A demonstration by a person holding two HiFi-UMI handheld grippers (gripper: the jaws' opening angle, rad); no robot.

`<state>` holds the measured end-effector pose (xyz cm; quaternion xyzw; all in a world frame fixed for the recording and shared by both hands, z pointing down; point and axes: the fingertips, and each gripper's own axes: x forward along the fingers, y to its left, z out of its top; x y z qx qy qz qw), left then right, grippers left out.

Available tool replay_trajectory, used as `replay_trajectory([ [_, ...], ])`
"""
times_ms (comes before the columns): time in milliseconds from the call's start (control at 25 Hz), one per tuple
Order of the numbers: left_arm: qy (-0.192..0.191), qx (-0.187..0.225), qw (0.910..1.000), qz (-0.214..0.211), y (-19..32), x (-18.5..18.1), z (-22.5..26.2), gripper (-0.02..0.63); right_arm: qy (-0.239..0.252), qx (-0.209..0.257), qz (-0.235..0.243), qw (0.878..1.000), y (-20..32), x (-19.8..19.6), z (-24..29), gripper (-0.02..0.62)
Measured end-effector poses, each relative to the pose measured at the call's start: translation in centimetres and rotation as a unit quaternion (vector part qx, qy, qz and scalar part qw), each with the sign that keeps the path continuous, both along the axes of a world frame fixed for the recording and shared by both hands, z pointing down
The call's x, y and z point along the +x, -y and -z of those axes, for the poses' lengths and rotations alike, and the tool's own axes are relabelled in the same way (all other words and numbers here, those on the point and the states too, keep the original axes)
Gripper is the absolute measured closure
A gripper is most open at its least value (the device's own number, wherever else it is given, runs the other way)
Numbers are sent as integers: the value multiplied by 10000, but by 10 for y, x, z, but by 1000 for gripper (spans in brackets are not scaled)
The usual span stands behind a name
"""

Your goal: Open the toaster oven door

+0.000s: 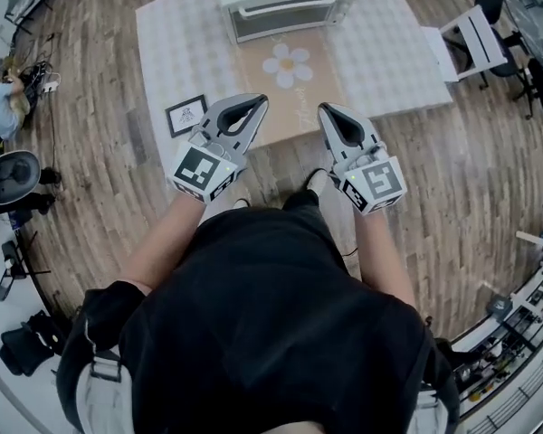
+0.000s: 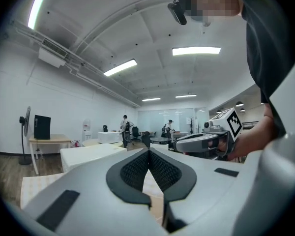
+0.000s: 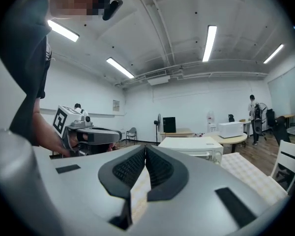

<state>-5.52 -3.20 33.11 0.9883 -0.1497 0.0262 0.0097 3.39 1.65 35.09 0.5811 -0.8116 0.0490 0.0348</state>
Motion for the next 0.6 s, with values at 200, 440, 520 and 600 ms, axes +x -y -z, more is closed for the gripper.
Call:
replay_trajectory([
  [200, 76, 57, 9984, 555, 12, 41, 12, 589, 60, -18, 609, 9981, 32, 49, 4, 577],
  [440, 20, -89, 9912, 1324, 35, 72, 9, 589, 143, -142, 1267, 9917, 65, 85, -7, 577],
  [520, -31, -166, 9879, 1542, 40, 80, 6, 589, 124, -172, 1456, 9891, 70, 94, -12, 577],
  [600, -107, -237, 9852, 1692, 43, 88, 5, 589, 130, -189, 1568, 9874, 74, 105, -15, 577],
])
